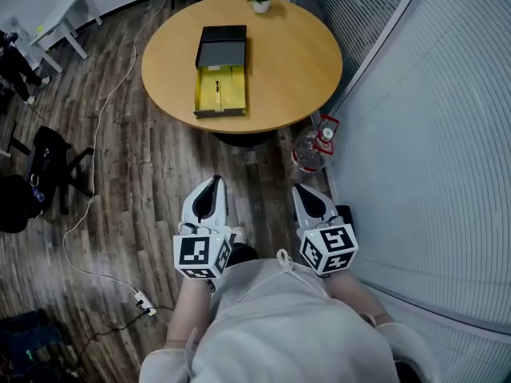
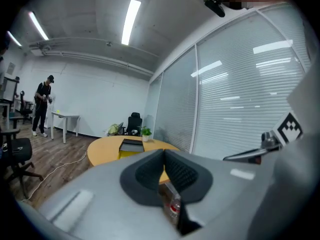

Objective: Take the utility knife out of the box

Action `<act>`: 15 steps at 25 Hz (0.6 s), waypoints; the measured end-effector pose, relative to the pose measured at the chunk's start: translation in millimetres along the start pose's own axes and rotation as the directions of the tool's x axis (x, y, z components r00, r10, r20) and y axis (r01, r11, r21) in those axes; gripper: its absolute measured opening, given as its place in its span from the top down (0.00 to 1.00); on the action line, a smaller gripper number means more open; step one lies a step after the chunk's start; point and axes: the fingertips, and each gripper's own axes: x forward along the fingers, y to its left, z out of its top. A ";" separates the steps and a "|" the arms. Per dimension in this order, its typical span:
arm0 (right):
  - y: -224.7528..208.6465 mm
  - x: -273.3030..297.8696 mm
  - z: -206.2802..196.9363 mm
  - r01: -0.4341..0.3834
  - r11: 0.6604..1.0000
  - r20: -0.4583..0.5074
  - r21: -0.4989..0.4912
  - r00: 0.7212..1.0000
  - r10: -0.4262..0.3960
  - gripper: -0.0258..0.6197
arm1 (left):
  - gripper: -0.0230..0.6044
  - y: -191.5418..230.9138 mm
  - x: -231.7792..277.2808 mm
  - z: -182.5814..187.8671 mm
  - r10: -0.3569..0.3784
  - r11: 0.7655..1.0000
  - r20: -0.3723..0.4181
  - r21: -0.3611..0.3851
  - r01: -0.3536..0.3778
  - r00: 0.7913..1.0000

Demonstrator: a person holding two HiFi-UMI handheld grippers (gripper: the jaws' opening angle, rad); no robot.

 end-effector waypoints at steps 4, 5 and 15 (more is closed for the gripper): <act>23.8 54.3 22.5 0.011 1.000 -0.006 -0.014 1.000 -0.011 0.96 | 0.95 57.6 23.5 18.9 -0.003 1.000 0.011 -0.008 0.003 1.000; 29.0 66.2 28.0 0.014 1.000 -0.005 -0.016 1.000 -0.014 0.96 | 0.95 70.0 28.4 22.6 -0.004 1.000 0.010 -0.010 0.004 1.000; 26.8 157.6 47.6 0.042 0.999 -0.038 0.000 0.998 -0.042 0.96 | 0.95 136.6 89.7 18.7 -0.010 1.000 -0.050 -0.030 0.009 0.999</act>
